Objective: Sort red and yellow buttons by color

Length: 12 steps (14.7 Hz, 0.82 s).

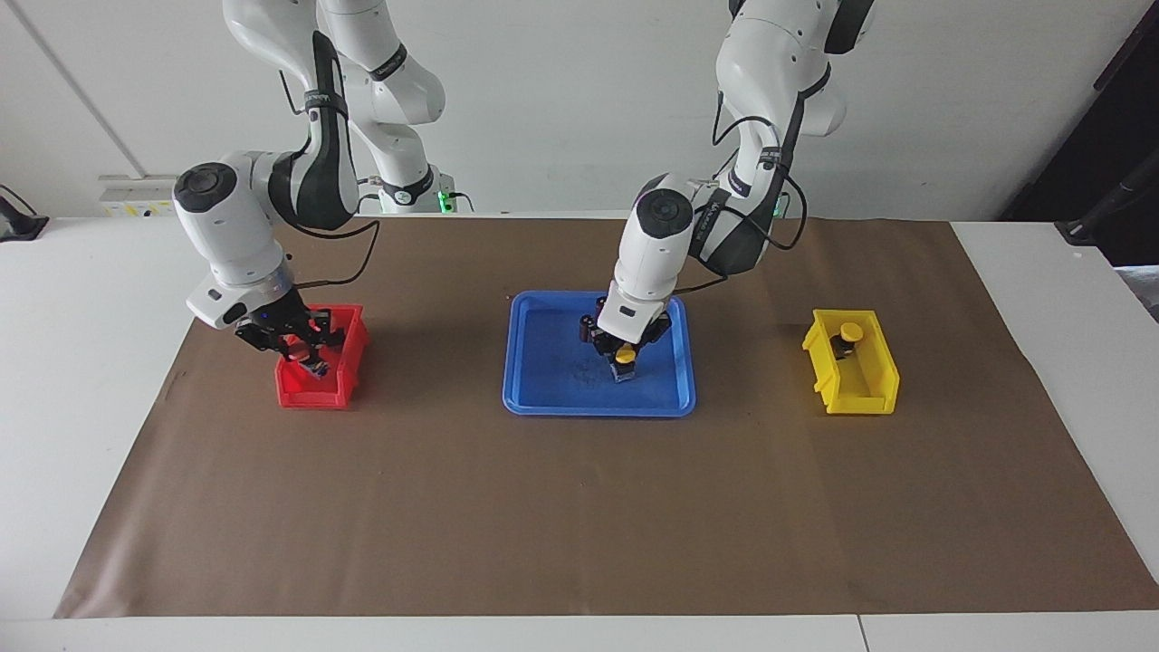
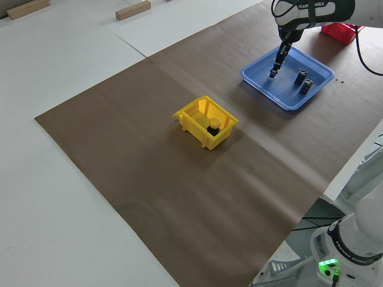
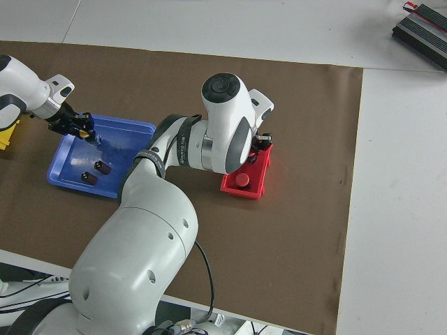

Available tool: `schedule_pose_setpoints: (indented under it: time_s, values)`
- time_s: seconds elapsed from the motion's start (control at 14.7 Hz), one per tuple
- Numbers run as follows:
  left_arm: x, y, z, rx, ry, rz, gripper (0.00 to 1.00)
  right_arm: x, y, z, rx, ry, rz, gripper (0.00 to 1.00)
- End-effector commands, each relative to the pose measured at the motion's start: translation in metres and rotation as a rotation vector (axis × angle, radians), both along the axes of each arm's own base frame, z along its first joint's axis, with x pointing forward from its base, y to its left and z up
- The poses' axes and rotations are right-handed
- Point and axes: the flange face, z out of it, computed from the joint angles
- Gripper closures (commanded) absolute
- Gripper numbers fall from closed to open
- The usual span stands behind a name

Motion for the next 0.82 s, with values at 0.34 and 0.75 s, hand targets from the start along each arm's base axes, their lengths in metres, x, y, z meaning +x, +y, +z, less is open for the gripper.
schedule_pose_setpoints:
  time_s: [0.34,0.75]
  values:
    - [0.082,0.226,0.101,0.000,0.122,-0.223,0.99,-0.018,0.001,-0.017,-0.002,-0.034,0.016,0.27]
    - [0.103,0.378,0.091,-0.013,0.085,-0.330,0.99,0.023,0.005,0.095,0.002,0.058,-0.012,0.00]
